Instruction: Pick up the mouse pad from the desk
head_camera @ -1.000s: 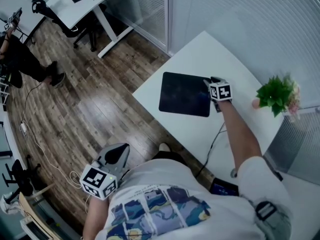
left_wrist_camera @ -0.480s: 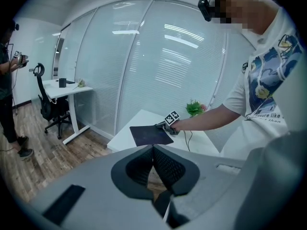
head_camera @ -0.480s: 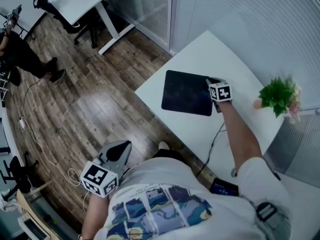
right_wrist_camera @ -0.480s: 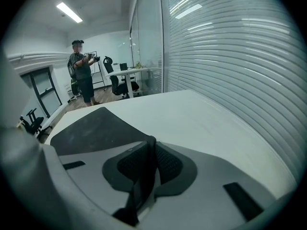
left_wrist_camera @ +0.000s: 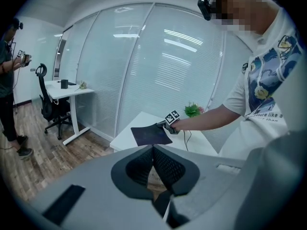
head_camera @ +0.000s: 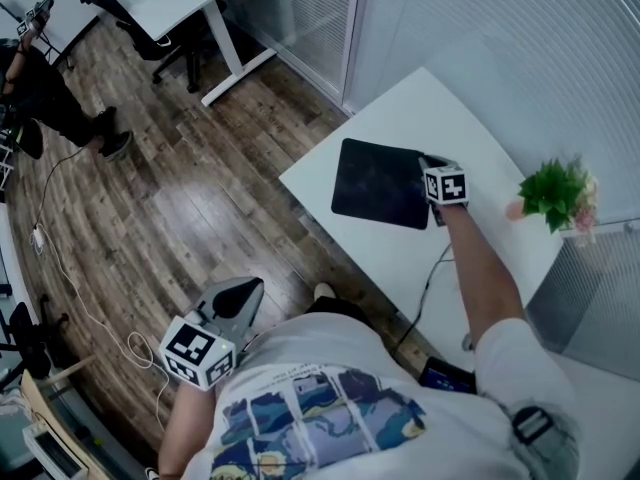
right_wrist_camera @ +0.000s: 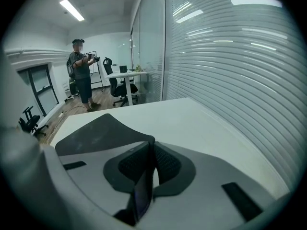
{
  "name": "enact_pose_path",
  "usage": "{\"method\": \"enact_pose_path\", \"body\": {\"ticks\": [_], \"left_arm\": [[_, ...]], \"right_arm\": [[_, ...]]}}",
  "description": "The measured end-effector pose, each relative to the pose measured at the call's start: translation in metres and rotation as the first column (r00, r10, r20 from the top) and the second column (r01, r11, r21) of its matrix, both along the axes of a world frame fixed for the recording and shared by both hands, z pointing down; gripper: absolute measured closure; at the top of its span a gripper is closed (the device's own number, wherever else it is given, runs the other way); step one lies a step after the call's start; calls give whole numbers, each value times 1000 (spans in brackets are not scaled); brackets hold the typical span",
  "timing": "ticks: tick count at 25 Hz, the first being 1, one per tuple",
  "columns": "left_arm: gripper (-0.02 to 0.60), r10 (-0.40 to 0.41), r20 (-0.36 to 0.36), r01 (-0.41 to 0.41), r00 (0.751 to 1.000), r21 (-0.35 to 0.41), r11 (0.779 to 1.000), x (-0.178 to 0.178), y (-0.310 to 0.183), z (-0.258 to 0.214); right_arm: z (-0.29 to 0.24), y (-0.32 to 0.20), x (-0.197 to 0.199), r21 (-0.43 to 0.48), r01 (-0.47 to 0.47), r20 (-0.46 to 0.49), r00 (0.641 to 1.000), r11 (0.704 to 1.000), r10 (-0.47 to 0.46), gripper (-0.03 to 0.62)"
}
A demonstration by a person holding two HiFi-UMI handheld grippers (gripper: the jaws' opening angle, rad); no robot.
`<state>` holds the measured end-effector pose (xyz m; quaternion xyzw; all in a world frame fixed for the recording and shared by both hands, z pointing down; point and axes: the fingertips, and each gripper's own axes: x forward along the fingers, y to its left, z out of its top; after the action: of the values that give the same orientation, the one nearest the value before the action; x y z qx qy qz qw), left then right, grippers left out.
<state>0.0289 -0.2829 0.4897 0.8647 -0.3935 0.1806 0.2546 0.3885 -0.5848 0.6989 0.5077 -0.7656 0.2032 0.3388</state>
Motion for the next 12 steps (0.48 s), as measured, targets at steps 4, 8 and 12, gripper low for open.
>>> {"method": "enact_pose_path", "body": {"ticks": [4, 8, 12], "left_arm": [[578, 4, -15, -3, 1000, 13, 1000, -10, 13, -2], [578, 8, -24, -8, 1000, 18, 1000, -23, 27, -6], [578, 9, -35, -7, 999, 30, 1000, -38, 42, -8]], "right_arm": [[-16, 7, -7, 30, -11, -2, 1000, 999, 11, 565], [-36, 15, -16, 57, -21, -8, 1000, 998, 22, 566], [-54, 24, -27, 81, -24, -16, 1000, 996, 25, 566]]}}
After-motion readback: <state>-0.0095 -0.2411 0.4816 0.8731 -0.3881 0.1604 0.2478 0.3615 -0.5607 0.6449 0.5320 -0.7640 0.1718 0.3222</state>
